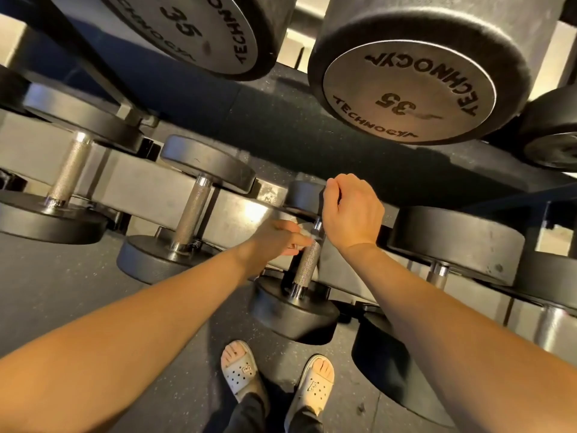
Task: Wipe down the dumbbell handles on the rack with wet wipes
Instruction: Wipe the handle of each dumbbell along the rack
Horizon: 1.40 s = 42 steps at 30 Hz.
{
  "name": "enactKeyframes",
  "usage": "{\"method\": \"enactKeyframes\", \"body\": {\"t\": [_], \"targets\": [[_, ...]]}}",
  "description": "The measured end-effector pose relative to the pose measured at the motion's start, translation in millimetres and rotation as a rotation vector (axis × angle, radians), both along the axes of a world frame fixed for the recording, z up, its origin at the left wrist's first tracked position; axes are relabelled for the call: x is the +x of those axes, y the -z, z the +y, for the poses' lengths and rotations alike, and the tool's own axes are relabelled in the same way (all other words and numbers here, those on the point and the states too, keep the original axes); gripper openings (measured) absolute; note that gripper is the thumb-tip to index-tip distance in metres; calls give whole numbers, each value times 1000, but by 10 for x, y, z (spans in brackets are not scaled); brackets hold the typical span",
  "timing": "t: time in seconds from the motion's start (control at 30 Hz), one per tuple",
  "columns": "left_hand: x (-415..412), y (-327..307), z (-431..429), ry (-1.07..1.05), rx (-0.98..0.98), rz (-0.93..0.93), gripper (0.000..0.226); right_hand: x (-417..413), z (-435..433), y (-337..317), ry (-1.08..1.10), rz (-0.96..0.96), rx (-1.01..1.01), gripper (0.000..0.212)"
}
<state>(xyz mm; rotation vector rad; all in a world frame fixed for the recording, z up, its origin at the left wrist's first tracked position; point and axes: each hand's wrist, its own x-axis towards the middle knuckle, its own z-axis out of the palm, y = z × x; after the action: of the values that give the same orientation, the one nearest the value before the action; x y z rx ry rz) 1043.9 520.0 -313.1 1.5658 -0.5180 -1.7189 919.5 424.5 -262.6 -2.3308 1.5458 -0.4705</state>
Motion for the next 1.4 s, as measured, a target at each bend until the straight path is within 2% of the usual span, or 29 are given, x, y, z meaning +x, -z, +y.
{"method": "enactKeyframes", "body": {"t": [0.07,0.17,0.23,0.3,0.4,0.5,0.6,0.67,0.7,0.83,0.9,1.0,1.07,1.13,1.2,1.27,1.33,1.4], "targets": [[-24,47,-41,-42,-15,-28,13,0,-1,13,1,-2,-5,37],[-101,153,-139,-198,35,183,23,-5,-4,26,6,-16,-15,39],[-145,198,-199,-216,76,335,21,-8,-11,41,7,-16,-12,41],[-166,171,-208,-197,101,393,18,-15,-9,47,5,-18,-11,42],[-143,97,-179,-155,69,282,24,-19,-6,42,-2,-24,-13,41],[-140,-46,-39,-219,6,22,6,-22,-7,47,0,-29,-15,40],[-237,-135,44,-216,-89,-204,4,-12,-7,51,7,-41,-14,39],[-279,-156,-16,-182,-93,-244,7,-9,2,45,8,-47,-20,39],[-258,-136,-69,-198,-60,-185,14,-9,6,39,9,-51,-23,39],[-175,81,-102,-217,13,379,45,-13,2,44,1,-52,-30,38],[-198,134,-74,-242,15,419,38,-13,4,46,-4,-52,-33,37],[-236,84,-50,-341,24,229,24,-13,2,48,-13,-52,-44,37],[-234,-4,7,-314,11,-55,15,-13,6,36,-16,-54,-50,38],[-212,-46,86,-184,-67,-334,9,2,10,8,-16,-53,-52,38],[-188,-91,138,-29,-148,-500,15,1,-3,7,-7,-44,-47,40],[-153,-133,131,134,-167,-589,21,-11,8,-6,-8,-40,-47,43],[-109,-225,123,390,-101,-697,17,-10,7,8,-12,-40,-38,42],[-90,-335,130,482,-81,-678,19,14,1,-23,0,-58,7,40]]}}
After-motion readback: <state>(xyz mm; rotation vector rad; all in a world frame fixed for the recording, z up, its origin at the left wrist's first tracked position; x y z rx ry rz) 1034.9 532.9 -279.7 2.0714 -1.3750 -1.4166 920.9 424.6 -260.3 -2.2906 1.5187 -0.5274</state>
